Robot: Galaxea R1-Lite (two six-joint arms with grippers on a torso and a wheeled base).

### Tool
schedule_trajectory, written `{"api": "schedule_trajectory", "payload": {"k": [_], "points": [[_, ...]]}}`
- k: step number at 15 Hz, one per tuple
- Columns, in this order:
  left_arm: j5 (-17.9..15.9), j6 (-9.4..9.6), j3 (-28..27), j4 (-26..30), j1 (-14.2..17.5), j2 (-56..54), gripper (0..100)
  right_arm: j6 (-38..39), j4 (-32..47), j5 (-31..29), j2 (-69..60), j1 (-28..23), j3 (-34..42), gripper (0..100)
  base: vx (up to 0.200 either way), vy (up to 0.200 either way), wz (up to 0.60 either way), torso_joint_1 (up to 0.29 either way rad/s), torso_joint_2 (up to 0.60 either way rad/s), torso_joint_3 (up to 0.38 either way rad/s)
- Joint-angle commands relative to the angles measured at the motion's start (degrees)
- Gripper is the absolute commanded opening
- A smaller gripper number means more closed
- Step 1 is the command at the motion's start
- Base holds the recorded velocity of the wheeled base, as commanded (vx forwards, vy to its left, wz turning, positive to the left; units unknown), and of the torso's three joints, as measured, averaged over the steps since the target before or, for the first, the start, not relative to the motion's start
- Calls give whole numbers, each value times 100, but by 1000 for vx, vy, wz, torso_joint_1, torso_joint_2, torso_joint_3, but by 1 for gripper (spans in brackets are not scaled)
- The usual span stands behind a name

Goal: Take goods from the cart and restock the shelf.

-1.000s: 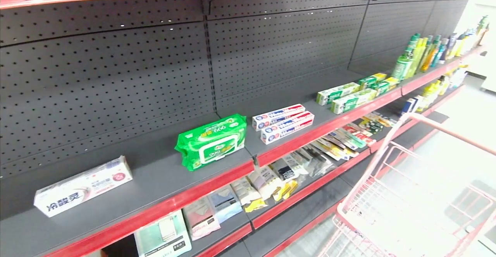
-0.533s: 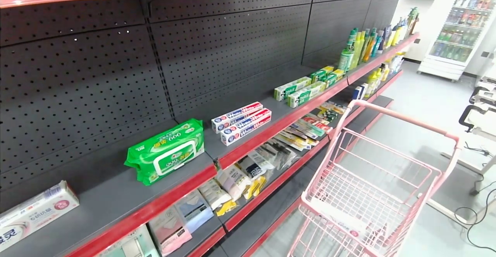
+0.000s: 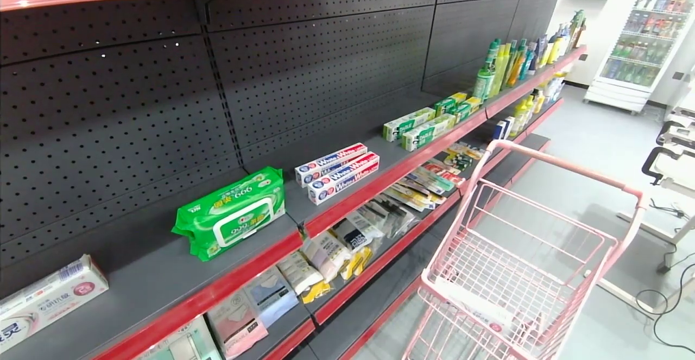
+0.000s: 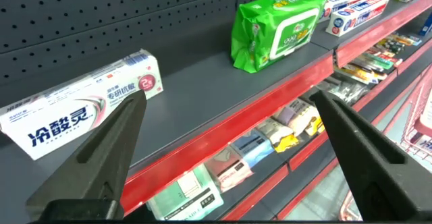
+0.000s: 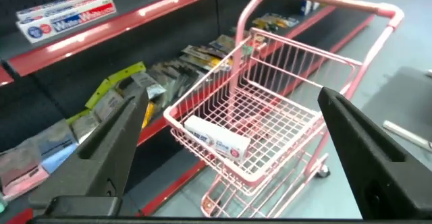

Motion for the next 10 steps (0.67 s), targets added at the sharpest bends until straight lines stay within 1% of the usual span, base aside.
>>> {"api": "schedule_trajectory", "payload": {"k": [1,2,3,4,5,6,7,8,9,10], "points": [[10,-5,0,-1,4,5,100,197,-7,-65,1293,-451,-1050,100,0,0,0,0,0,0],[10,-5,0,-1,-5,5,100,874,-86,-145,2699,-522,-2501,100,0,0,0,0,0,0],[10,-5,0,-1,-5,5,100,830,-51,-65,3534,-495,-3678,100,0,0,0,0,0,0],[10,-5,0,-1,-5,5,100,461,-34,58,4026,-513,-4047,100,0,0,0,0,0,0],[10,-5,0,-1,4,5,100,-31,-34,321,4413,-486,-3977,100,0,0,0,0,0,0],[10,-5,0,-1,4,5,100,-102,-34,471,4597,-522,-3907,100,0,0,0,0,0,0],[10,-5,0,-1,4,5,100,-128,-192,805,5643,-724,-3889,100,0,0,0,0,0,0],[10,-5,0,-1,4,5,100,-392,-280,857,6347,-970,-3942,100,0,0,0,0,0,0],[10,-5,0,-1,4,5,100,-981,-245,989,6944,-1146,-3924,100,0,0,0,0,0,0],[10,-5,0,-1,4,5,100,-1394,-209,1183,7348,-1339,-3889,100,0,0,0,0,0,0]]}}
